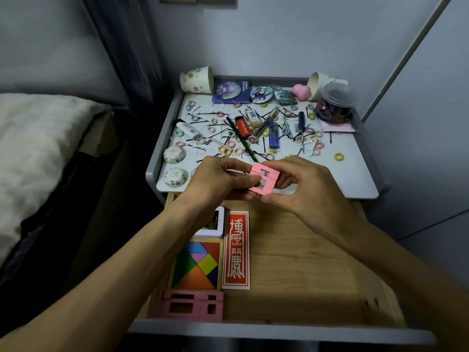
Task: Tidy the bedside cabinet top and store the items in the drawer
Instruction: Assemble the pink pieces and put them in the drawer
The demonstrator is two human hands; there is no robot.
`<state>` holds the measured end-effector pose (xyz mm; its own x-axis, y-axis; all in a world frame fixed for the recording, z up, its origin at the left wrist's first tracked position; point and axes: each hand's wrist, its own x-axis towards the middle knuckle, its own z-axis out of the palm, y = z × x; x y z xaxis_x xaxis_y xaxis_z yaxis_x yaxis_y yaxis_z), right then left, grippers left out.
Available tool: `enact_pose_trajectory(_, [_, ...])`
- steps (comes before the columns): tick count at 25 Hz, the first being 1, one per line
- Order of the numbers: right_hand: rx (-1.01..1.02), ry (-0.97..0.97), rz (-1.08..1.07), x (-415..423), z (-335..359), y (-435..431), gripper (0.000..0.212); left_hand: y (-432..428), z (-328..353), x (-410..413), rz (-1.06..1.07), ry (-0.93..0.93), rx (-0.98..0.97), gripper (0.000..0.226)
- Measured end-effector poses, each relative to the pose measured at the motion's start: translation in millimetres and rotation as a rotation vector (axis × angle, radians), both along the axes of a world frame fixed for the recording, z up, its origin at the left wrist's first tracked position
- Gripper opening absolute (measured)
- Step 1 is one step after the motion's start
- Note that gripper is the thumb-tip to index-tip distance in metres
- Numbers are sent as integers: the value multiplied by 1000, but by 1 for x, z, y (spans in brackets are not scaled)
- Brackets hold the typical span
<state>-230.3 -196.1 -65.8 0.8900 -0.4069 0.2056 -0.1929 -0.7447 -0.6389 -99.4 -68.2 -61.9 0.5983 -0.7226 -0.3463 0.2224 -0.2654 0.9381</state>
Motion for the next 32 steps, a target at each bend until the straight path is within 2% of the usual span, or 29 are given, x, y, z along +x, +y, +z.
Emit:
enact_pose_trajectory(3, [-93,30,33,1,-3,-1,67,1,-1,0,4,1,-4,19])
enact_pose_trajectory(7, [-162,9,38,1,-7,0,64,2,-2,0,-3,11,2,19])
enact_pose_trajectory(15, [-193,-40,40,3,-10,1,63,2,-1,1,2,5,-4,19])
enact_pose_trajectory(22, [-248,-87,54,3,-13,5,52,5,-2,3,11,13,-2,21])
enact_pose_trajectory(27, [-280,-68,79,3,-17,17,54,21,-3,4,-6,77,10,11])
enact_pose_trajectory(32, [-264,-38,99,3,-24,39,55,42,-9,6,2,119,85,28])
